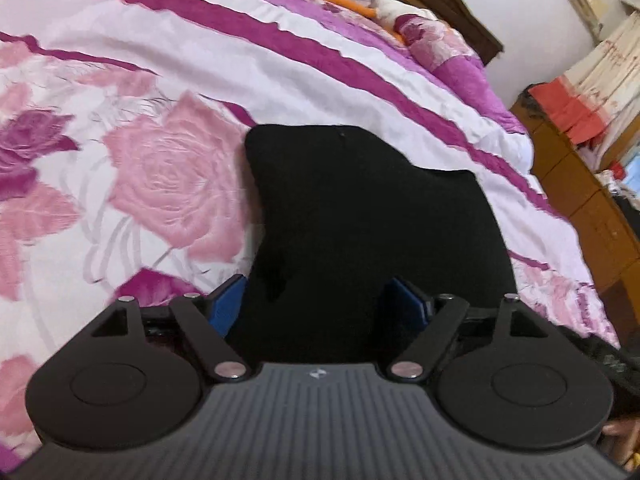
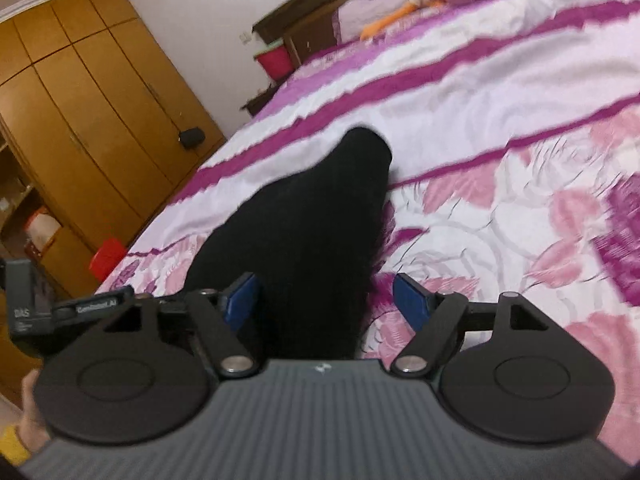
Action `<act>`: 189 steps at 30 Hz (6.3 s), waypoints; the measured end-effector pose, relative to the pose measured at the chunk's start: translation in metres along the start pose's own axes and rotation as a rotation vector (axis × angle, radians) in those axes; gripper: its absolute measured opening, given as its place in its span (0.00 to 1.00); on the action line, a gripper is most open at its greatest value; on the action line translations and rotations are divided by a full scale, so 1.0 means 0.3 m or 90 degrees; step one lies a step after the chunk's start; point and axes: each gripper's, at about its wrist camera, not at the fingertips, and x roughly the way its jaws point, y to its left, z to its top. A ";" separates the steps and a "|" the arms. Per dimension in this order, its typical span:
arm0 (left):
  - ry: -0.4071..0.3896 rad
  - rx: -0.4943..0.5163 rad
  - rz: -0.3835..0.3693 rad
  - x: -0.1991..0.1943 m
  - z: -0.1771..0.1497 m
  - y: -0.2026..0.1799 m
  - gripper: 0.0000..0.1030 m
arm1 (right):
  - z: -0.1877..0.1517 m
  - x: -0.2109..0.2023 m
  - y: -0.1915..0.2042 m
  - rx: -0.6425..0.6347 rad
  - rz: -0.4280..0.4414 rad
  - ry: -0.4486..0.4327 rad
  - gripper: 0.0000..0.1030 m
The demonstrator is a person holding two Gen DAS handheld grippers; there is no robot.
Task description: Fold small clothes
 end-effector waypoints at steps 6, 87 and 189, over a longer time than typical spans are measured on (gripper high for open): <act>-0.012 0.016 -0.038 0.064 -0.004 -0.009 0.83 | -0.017 0.109 -0.022 0.025 0.055 0.023 0.75; -0.042 0.224 0.124 -0.349 -0.553 -0.508 0.92 | -0.326 -0.668 0.076 -0.134 -0.142 -0.107 0.71; 0.024 0.233 0.248 -0.195 -0.720 -0.455 1.00 | -0.548 -0.546 -0.030 -0.104 -0.205 -0.028 0.72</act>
